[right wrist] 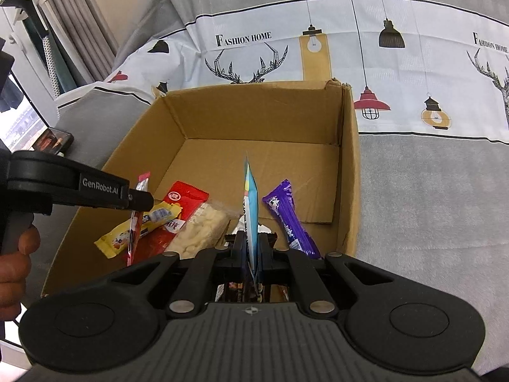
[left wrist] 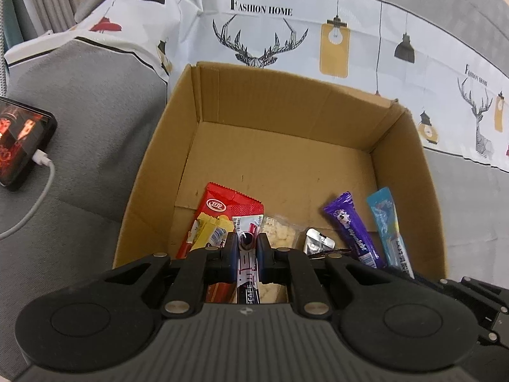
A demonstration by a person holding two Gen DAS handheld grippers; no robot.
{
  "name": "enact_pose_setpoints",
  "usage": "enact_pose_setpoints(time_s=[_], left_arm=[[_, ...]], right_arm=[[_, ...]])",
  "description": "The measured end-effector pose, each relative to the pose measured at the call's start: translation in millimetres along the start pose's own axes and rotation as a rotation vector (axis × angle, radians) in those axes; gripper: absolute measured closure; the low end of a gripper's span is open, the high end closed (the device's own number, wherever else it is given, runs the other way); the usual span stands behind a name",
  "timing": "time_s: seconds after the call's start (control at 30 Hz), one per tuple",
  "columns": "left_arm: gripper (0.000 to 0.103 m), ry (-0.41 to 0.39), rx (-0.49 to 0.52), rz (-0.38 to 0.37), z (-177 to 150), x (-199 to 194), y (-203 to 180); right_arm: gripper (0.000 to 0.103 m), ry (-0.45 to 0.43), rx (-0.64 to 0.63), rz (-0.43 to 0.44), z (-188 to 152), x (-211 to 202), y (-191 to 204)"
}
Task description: Organize snacks
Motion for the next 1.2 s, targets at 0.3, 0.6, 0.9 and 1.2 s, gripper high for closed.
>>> enact_pose_setpoints(time_s=[0.3,0.6,0.9,1.2], left_arm=[[0.090,0.023,-0.009,0.020,3,17,4],[0.014,0.076,-0.025,0.061,5,32,18],[0.000,-0.087,-0.021,0.086,-44,-58,15],[0.000,-0.166,-0.006,0.074,-113,-115,-7]], right_arm=[[0.096,-0.001,-0.009,-0.014,7,16,-1],[0.077,0.015,-0.034,-0.018,16,35,0],[0.001,-0.176,-0.154,-0.052,-7,-55,14],[0.001,-0.232,-0.149,-0.132,-59,-119,18]])
Point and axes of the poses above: each gripper's, at about its wrist camera, not at the fingertips, and x roughly the way its jaws point, y to its left, z to its top, the point moved 2 cm from there along x, roughly the way its jaws point, and after that the axes turned 12 degrees about -z, right-handed, at the moved point
